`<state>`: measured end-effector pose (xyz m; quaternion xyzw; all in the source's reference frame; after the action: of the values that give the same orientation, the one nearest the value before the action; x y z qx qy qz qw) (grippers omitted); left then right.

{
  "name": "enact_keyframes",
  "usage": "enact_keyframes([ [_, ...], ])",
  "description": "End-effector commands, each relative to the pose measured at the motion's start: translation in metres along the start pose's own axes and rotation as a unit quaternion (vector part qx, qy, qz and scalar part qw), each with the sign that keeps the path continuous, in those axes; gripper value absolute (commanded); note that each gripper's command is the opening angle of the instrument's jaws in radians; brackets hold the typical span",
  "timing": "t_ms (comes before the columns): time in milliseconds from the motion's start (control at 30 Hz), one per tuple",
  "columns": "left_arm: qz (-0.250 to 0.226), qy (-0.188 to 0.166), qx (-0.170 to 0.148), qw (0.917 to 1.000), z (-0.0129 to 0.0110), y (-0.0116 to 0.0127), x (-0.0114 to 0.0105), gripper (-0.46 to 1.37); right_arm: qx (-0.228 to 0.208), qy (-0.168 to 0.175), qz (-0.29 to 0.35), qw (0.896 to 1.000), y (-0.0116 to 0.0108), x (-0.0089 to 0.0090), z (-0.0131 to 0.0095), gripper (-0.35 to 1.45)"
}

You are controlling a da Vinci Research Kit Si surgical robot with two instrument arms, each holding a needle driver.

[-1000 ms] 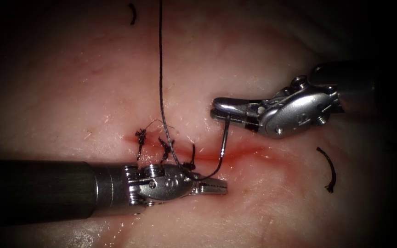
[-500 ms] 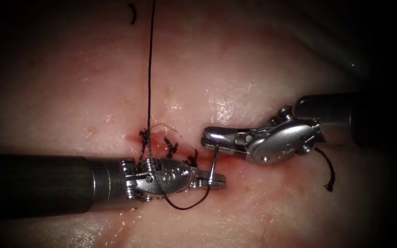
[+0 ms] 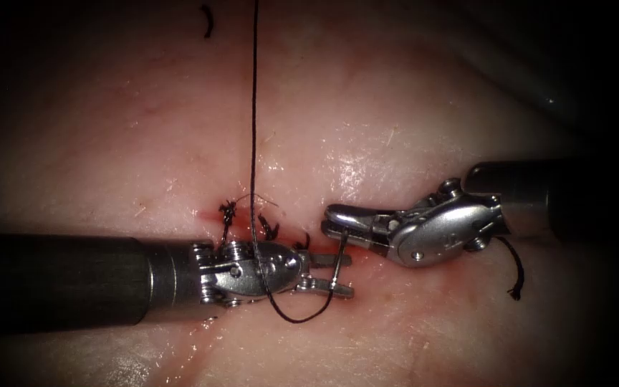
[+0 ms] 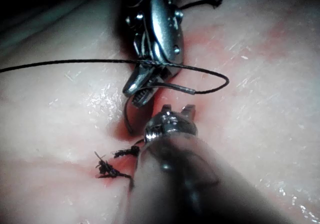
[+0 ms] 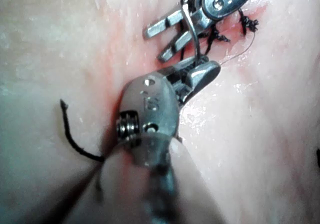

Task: Wound Closure
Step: Throw the needle through the tissue target above the wound with the right tool

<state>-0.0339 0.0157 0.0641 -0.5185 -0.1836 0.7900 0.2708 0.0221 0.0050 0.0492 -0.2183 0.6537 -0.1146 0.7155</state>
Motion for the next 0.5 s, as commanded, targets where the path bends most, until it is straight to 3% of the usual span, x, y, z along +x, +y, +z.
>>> enact_keyframes([
  [33, 0.002, 0.001, 0.0, 1.0, 0.0003, 0.0001, -0.0005, -0.35, -0.003, -0.001, 0.003, 1.0, 0.0005, 0.0001, 0.0001, -0.35],
  [300, -0.007, -0.032, -0.001, 0.9994, 0.0019, 0.0006, -0.0044, -0.35, -0.012, -0.002, 0.011, 1.0, 0.0023, 0.0005, 0.0005, -0.35],
  [500, -0.009, -0.038, 0.002, 0.9992, 0.0026, 0.001, -0.0067, -0.35, -0.013, -0.006, 0.036, 0.999, 0.0033, 0.0004, 0.0009, -0.35],
])
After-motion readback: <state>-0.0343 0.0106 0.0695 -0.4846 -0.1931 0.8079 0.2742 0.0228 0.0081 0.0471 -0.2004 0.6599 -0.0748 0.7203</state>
